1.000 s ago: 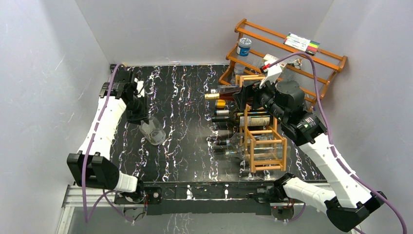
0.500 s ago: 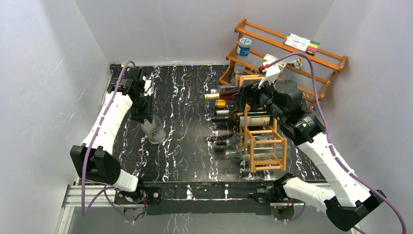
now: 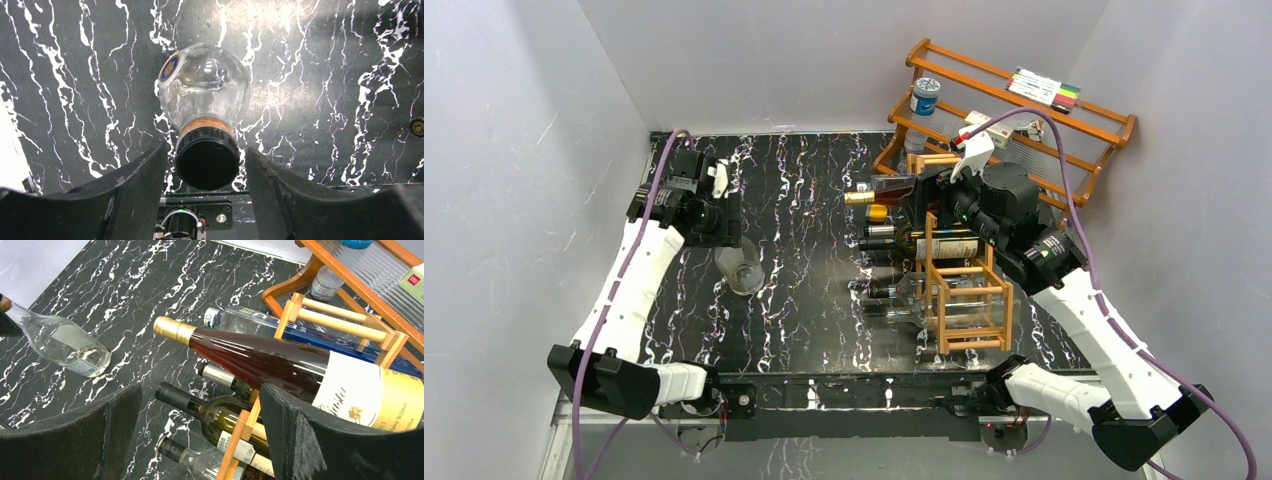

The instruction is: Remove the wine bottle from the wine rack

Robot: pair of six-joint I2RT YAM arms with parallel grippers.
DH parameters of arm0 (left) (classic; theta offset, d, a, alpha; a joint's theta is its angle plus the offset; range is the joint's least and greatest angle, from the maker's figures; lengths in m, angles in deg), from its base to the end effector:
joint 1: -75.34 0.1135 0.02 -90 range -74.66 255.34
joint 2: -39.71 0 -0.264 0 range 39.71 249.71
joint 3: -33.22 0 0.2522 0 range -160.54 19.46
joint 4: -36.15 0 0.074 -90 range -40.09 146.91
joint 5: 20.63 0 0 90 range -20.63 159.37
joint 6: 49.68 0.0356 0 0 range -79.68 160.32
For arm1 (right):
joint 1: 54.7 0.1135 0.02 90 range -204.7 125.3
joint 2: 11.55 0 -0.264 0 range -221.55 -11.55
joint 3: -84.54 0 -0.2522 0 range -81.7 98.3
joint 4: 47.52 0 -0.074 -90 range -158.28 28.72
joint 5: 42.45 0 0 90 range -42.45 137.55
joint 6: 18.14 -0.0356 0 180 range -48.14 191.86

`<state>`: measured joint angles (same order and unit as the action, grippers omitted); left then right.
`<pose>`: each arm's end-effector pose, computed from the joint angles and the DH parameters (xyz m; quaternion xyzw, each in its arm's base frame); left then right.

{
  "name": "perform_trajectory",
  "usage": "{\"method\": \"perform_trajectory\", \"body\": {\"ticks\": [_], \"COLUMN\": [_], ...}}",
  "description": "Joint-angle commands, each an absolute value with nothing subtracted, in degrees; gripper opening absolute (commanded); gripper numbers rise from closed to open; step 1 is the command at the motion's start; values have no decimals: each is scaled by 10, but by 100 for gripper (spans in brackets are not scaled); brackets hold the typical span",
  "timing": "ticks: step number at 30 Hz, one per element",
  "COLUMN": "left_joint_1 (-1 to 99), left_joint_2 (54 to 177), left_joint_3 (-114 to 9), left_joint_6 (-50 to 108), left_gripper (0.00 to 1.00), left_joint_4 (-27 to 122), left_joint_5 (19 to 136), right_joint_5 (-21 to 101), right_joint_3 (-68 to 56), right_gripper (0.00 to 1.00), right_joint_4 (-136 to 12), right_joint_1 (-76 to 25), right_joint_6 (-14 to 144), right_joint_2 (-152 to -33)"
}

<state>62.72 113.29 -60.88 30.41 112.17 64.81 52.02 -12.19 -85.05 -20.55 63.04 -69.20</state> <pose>0.2383 -0.0505 0.3649 0.0108 0.9543 -0.0206 0.2980 0.1781 0.1174 0.4230 -0.1462 0.7626 0.2024 0.5968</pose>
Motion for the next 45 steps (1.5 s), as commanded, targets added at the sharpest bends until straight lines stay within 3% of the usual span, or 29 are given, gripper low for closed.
{"method": "perform_trajectory", "body": {"ticks": [1, 3, 5, 8, 11, 13, 21, 32, 37, 45], "left_joint_1": [600, 592, 582, 573, 573, 573, 585, 647, 653, 655], "left_joint_2": [1116, 1126, 1132, 1134, 1145, 1163, 1318, 1565, 1618, 1599], "left_joint_3": [-631, -637, -629, -625, -637, -656, -817, -1088, -1133, -1091], "left_joint_6": [321, 324, 323, 334, 340, 339, 361, 388, 392, 385], "left_gripper": [57, 54, 46, 25, 15, 0, 0, 0, 0, 0], "left_joint_4": [1062, 1046, 1034, 1027, 1014, 1005, 929, 881, 894, 893], "left_joint_5": [630, 611, 596, 559, 548, 533, 475, 541, 555, 566], "right_joint_5": [518, 515, 516, 524, 526, 529, 556, 582, 589, 565], "right_joint_3": [-118, -116, -113, -119, -119, -117, -98, -65, -59, -52], "right_gripper": [98, 98, 98, 98, 98, 98, 98, 98, 98, 98], "right_joint_4": [-833, -837, -839, -838, -838, -838, -853, -908, -924, -927], "right_joint_1": [-204, -204, -203, -203, -203, -203, -204, -203, -203, -204], "right_joint_6": [632, 631, 631, 631, 632, 634, 647, 648, 645, 629], "right_joint_2": [-683, -685, -685, -686, -688, -690, -688, -684, -679, -692]}}
